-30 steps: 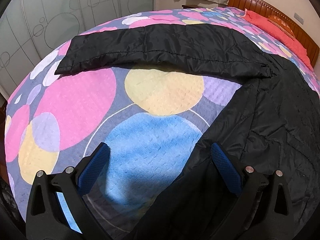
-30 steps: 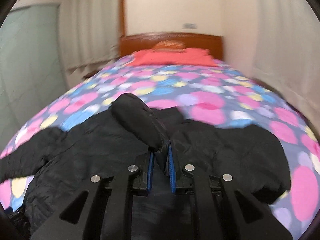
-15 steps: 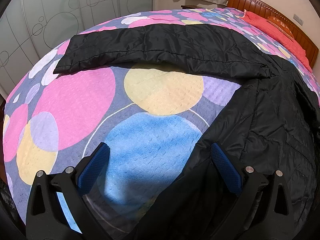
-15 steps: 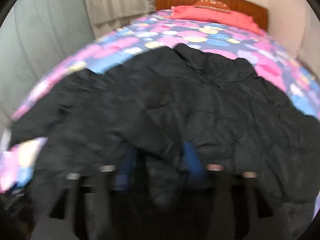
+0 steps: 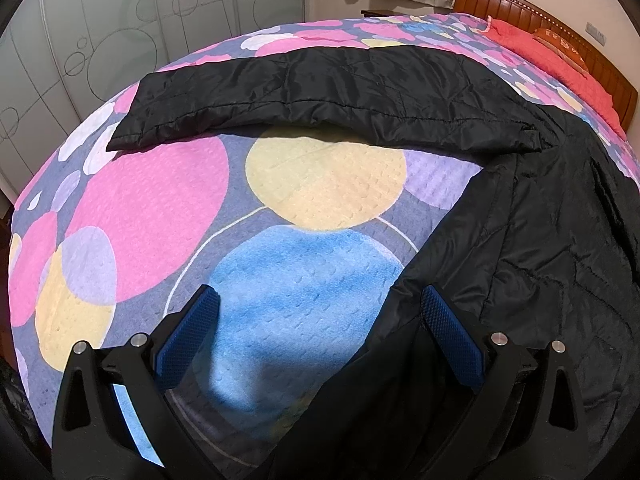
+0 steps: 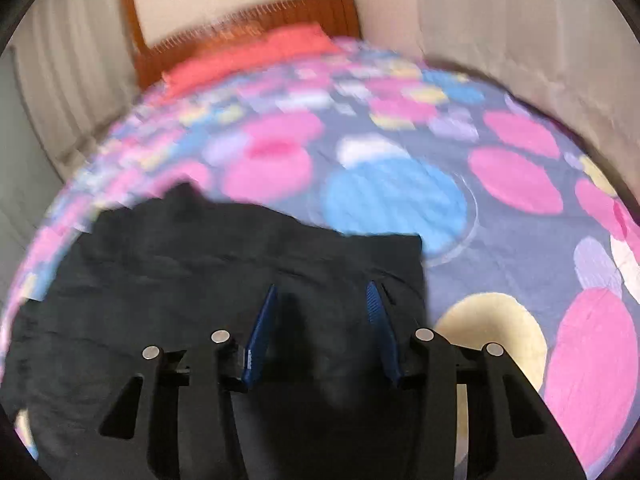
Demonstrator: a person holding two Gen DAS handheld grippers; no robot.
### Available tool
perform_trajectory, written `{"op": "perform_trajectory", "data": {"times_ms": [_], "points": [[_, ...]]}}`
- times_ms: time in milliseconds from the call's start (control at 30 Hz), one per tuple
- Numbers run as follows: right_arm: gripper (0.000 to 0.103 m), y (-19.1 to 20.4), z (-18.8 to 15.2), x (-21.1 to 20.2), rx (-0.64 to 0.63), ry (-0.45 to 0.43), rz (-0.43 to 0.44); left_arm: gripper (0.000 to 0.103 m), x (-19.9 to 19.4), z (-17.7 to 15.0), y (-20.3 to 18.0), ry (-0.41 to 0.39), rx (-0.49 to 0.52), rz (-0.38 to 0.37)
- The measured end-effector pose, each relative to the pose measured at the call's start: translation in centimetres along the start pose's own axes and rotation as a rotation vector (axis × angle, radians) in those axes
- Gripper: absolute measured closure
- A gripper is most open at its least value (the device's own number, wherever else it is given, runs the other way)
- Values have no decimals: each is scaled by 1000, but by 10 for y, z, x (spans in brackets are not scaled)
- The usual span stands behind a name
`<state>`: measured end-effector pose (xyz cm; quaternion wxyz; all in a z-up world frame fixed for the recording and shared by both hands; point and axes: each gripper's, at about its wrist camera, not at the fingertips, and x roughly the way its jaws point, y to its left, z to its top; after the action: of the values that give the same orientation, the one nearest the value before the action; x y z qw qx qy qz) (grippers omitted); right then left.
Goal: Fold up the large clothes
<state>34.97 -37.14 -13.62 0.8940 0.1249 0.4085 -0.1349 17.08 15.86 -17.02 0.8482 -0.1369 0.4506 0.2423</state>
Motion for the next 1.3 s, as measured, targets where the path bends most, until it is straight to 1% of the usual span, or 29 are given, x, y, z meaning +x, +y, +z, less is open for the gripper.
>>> {"op": "perform_trajectory", "data": {"times_ms": [33, 100, 200, 300, 333, 367, 400, 433, 467, 500, 600, 667, 733, 800, 833, 867, 900, 933, 1000, 1100, 1167, 1233, 1300], "points": [[56, -3, -6, 20, -8, 54, -11, 2, 0, 0, 0, 0, 2, 2], [56, -1, -14, 26, -39, 20, -16, 2, 0, 0, -1, 0, 6, 5], [56, 9, -12, 11, -65, 11, -57, 2, 1, 1, -1, 1, 9, 7], [56, 19, -21, -14, -90, -51, -35, 2, 1, 1, -1, -2, 13, 12], [56, 28, -28, -23, -108, -71, -18, 2, 1, 1, -2, -2, 15, 13], [56, 29, -38, -28, -117, -72, 0, 2, 1, 1, -2, -2, 17, 15], [56, 25, -43, -25, -124, -57, 15, 2, 1, 1, -2, -3, 18, 17], [56, 30, -51, -12, -139, -7, 20, 2, 1, 1, -3, -4, 19, 18], [55, 29, -55, -1, -156, 22, 4, 2, 1, 1, -3, -3, 19, 18], [55, 31, -58, 7, -174, 28, -7, 2, 2, 2, -2, -3, 18, 16], [55, 38, -52, -4, -162, 20, -37, 2, 2, 1, -2, -4, 17, 16], [55, 48, -50, -20, -114, 10, 56, 2, 1, 0, -4, -5, 19, 18], [55, 67, -55, -31, -147, -17, 78, 2, 1, 0, -4, -5, 19, 17], [55, 84, -61, -29, -181, -10, 98, 2, 2, 0, -3, -4, 15, 12], [55, 91, -65, -19, -193, 19, 96, 2, 1, 0, -4, -5, 16, 14], [55, 96, -71, -8, -204, 43, 71, 2, 1, 0, -5, -5, 16, 14], [54, 98, -75, 0, -213, 49, 55, 2, 1, -1, -6, -6, 17, 14], [54, 98, -79, 6, -224, 35, 43, 2, 1, -1, -5, -6, 17, 14], [54, 101, -79, -1, -233, 25, 31, 2, 1, 0, -4, -5, 16, 13], [53, 92, -77, -20, -203, 6, 50, 2, 1, -1, -5, -2, 11, 5], [46, 73, -75, -37, -157, -36, 41, 2, 1, -1, -5, -4, 11, 4], [44, 53, -74, -47, -124, -75, -12, 2, 1, -1, -3, -3, 9, 0], [43, 38, -73, -39, -120, -63, -63, 2, 1, 0, -2, -3, 7, -4]]}}
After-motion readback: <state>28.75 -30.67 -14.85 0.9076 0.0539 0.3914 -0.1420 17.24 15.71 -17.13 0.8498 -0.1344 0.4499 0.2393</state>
